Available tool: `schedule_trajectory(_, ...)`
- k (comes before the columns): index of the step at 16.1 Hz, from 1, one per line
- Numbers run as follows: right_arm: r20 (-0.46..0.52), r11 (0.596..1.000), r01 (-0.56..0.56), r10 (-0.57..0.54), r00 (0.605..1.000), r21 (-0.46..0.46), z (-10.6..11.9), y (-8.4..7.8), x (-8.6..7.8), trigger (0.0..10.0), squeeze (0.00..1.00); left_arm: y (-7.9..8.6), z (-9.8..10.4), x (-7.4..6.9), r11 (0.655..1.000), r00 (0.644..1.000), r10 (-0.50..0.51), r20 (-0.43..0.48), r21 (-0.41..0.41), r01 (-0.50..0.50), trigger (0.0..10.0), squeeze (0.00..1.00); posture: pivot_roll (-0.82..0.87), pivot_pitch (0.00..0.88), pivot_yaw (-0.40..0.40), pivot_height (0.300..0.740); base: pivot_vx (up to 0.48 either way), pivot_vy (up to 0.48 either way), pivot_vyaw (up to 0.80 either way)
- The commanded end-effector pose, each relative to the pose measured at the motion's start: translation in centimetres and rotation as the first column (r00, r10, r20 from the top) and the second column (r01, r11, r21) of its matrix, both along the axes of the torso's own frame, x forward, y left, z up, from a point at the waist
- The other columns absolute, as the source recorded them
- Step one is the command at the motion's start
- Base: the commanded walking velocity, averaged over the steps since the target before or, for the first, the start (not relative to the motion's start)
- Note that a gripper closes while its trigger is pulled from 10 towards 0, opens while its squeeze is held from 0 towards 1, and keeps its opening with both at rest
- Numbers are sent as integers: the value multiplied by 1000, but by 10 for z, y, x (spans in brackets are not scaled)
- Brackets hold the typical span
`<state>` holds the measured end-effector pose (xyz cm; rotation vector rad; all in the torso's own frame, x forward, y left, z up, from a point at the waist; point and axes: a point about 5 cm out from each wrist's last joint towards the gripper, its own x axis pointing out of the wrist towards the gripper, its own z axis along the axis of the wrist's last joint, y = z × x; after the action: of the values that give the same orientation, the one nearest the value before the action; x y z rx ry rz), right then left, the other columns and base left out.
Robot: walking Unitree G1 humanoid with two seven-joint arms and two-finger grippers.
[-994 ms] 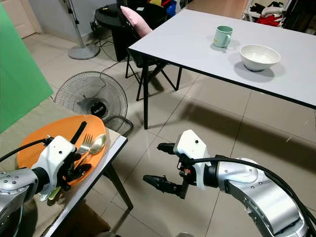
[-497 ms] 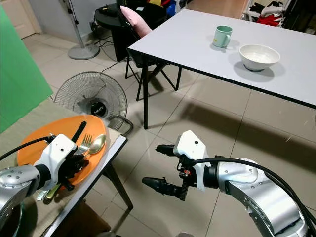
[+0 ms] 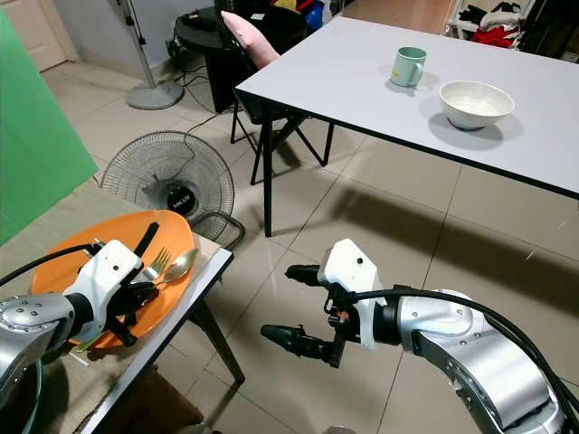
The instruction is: Setting the table
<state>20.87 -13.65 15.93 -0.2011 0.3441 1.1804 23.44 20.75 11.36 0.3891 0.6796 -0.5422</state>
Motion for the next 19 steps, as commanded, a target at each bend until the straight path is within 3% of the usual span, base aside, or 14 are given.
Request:
schedule_trajectory(1, 27, 1000, -21, 21, 999, -3, 4, 2, 1, 10000, 0, 2, -5, 0, 1000, 1000, 6, -19, 23, -6, 0, 0, -70, 43, 55, 740, 0, 0, 0)
schedule_trajectory(4, 43, 1000, -9, 9, 999, 4, 5, 2, 4, 10000, 0, 1, 6, 6, 1000, 998, 30, 63, 5, -30, 0, 0, -70, 35, 58, 740, 0, 0, 0)
schedule_trajectory(11, 66, 986, 86, -96, 993, 145, 21, 1, 13, 10000, 0, -10, 48, 8, 986, 973, 79, 219, -162, -44, 0, 0, -66, 23, 66, 740, 0, 0, 0)
schedule_trajectory(13, 70, 964, 175, -192, 979, 202, 23, 0, 16, 10000, 0, -21, 60, 7, 970, 958, 98, 271, -242, -31, 0, 0, -65, 22, 67, 740, 0, 0, 0)
schedule_trajectory(14, 99, 913, 354, -378, 920, 202, 19, -2, 27, 10000, 0, -41, 77, 9, 940, 905, 127, 407, -340, 21, 0, 0, -62, 22, 67, 740, 0, 0, 0)
schedule_trajectory(15, 105, 885, 413, -442, 891, 217, 18, -3, 31, 10000, 0, -47, 82, 10, 930, 880, 145, 452, -367, 36, 0, 0, -64, 20, 69, 740, 0, 0, 0)
schedule_trajectory(16, 100, 829, 506, -539, 836, 236, 16, -4, 36, 10000, 0, -60, 82, 12, 922, 851, 198, 486, -387, 7, 10000, 0, -68, 20, 72, 740, 0, 0, 0)
schedule_trajectory(18, 74, 742, 616, -653, 754, 265, 13, -4, 38, 10000, 0, -73, 81, 14, 896, 805, 301, 511, -440, -56, 10000, 0, -76, 19, 77, 740, 0, 0, -381)
schedule_trajectory(19, 67, 720, 640, -676, 733, 267, 11, -4, 37, 10000, 0, -77, 80, 13, 892, 788, 323, 523, -447, -69, 10000, 0, -77, 19, 78, 740, 0, 0, -763)
